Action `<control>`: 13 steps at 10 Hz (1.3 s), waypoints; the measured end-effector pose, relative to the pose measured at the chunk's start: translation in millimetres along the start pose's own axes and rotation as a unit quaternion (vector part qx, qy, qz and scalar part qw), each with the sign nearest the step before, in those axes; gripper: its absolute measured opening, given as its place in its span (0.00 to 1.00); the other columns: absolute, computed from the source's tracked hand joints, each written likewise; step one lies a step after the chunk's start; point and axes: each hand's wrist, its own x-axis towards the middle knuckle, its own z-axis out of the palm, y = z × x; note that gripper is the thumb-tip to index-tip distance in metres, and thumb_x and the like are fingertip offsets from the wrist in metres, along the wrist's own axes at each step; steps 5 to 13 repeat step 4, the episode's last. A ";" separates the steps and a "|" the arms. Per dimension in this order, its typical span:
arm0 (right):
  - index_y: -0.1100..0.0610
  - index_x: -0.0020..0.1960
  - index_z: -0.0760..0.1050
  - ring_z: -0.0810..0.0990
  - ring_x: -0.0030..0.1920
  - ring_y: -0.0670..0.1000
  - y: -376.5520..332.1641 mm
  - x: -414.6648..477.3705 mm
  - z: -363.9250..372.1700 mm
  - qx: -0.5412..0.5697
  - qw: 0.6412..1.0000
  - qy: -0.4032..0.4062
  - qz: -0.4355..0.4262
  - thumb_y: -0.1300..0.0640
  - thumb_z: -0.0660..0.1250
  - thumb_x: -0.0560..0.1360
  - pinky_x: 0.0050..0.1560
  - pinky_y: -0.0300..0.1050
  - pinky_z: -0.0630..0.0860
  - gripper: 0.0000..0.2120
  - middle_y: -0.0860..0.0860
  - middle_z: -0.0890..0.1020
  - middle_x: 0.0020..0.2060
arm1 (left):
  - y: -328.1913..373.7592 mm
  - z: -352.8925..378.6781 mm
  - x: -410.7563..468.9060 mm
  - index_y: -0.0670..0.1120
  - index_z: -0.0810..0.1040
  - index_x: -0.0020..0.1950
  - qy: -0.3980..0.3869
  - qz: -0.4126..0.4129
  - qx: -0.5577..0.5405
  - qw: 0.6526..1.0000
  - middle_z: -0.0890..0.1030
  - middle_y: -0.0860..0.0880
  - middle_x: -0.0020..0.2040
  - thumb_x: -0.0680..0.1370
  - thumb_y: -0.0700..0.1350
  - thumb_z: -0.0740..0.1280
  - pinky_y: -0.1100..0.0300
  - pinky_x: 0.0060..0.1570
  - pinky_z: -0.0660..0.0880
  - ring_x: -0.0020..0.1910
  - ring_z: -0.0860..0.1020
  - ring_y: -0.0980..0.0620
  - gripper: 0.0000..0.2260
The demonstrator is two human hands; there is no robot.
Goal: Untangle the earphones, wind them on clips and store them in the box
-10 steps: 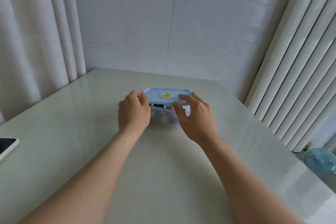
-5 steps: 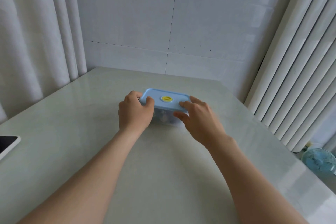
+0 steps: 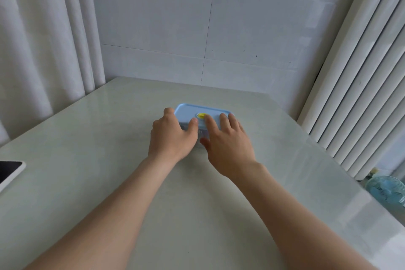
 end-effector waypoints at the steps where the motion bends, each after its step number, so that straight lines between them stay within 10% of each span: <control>1: 0.51 0.78 0.61 0.67 0.73 0.68 -1.1 5.2 1.1 -0.003 1.000 -0.016 0.010 0.45 0.63 0.81 0.73 0.61 0.66 0.28 0.61 0.73 0.67 | 1.4 5.0 0.4 0.42 0.73 0.63 0.000 0.001 -0.011 1.000 0.83 0.43 0.54 0.79 0.61 0.68 0.48 0.51 0.78 0.55 0.79 0.39 0.24; 3: 0.49 0.81 0.54 0.54 0.79 0.63 -3.6 9.6 0.2 0.049 0.997 -0.042 0.052 0.45 0.57 0.80 0.79 0.67 0.49 0.31 0.58 0.60 0.77 | 0.7 15.0 1.8 0.41 0.69 0.70 0.002 -0.010 -0.036 0.999 0.72 0.41 0.65 0.80 0.60 0.69 0.53 0.57 0.67 0.64 0.71 0.39 0.28; 4: 0.53 0.79 0.61 0.61 0.77 0.61 -0.2 8.5 -13.2 0.152 0.982 0.037 0.101 0.49 0.57 0.77 0.78 0.60 0.58 0.30 0.57 0.64 0.75 | 4.2 6.6 1.9 0.43 0.73 0.62 0.102 0.039 -0.020 0.994 0.73 0.43 0.60 0.79 0.54 0.72 0.50 0.58 0.66 0.60 0.69 0.41 0.19; 13: 0.53 0.79 0.61 0.61 0.77 0.61 -0.2 8.5 -13.2 0.152 0.982 0.037 0.101 0.49 0.57 0.77 0.78 0.60 0.58 0.30 0.57 0.64 0.75 | 4.2 6.6 1.9 0.43 0.73 0.62 0.102 0.039 -0.020 0.994 0.73 0.43 0.60 0.79 0.54 0.72 0.50 0.58 0.66 0.60 0.69 0.41 0.19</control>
